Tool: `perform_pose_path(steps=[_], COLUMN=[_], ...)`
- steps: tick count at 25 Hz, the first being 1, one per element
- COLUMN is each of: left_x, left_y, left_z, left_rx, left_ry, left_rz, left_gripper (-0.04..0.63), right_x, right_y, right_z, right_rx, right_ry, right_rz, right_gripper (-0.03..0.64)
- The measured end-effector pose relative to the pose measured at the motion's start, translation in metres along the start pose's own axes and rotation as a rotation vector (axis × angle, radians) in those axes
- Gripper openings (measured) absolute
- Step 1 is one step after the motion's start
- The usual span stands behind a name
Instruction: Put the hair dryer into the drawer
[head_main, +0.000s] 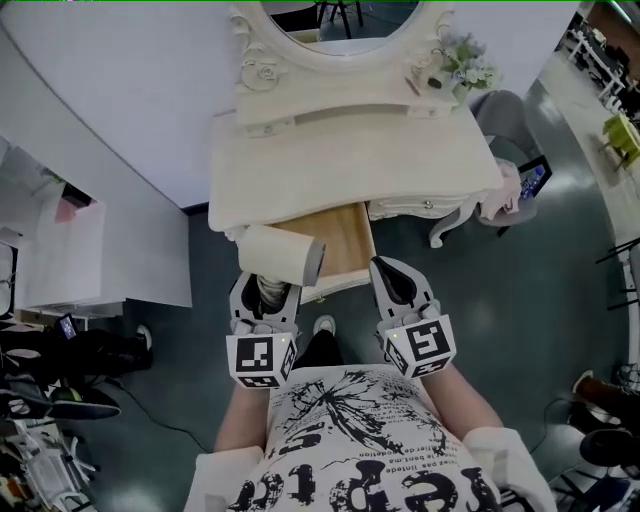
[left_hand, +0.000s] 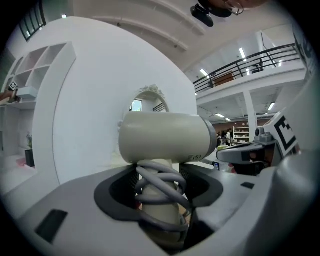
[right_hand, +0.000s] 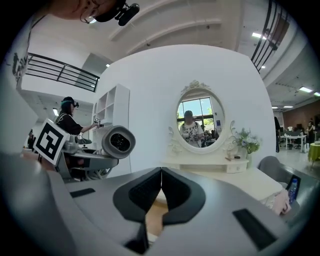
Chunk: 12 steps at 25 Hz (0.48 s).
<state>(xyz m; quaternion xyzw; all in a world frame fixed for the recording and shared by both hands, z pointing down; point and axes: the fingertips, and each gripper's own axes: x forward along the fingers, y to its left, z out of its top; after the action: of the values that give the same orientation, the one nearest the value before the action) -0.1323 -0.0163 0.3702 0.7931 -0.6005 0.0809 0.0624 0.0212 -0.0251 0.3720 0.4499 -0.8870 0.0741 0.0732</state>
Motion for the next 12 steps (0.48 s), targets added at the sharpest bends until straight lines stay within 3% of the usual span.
perform_pose_path(steps=[8,12], left_x=[0.072,0.095], left_y=[0.052,0.057], left_z=[0.002,-0.023], left_rx=[-0.001,0.022], left_ry=[0.058,0.125], left_rz=[-0.072,-0.111], left_gripper=[0.264,0.264], right_x=[0.081,0.103], right_y=[-0.021,-0.032], right_z=[0.018,0.007], right_rx=[0.012,0.032], right_ry=[0.016,0.056], right_rz=[-0.06,-0.057], right_gripper=[0.017,0.017])
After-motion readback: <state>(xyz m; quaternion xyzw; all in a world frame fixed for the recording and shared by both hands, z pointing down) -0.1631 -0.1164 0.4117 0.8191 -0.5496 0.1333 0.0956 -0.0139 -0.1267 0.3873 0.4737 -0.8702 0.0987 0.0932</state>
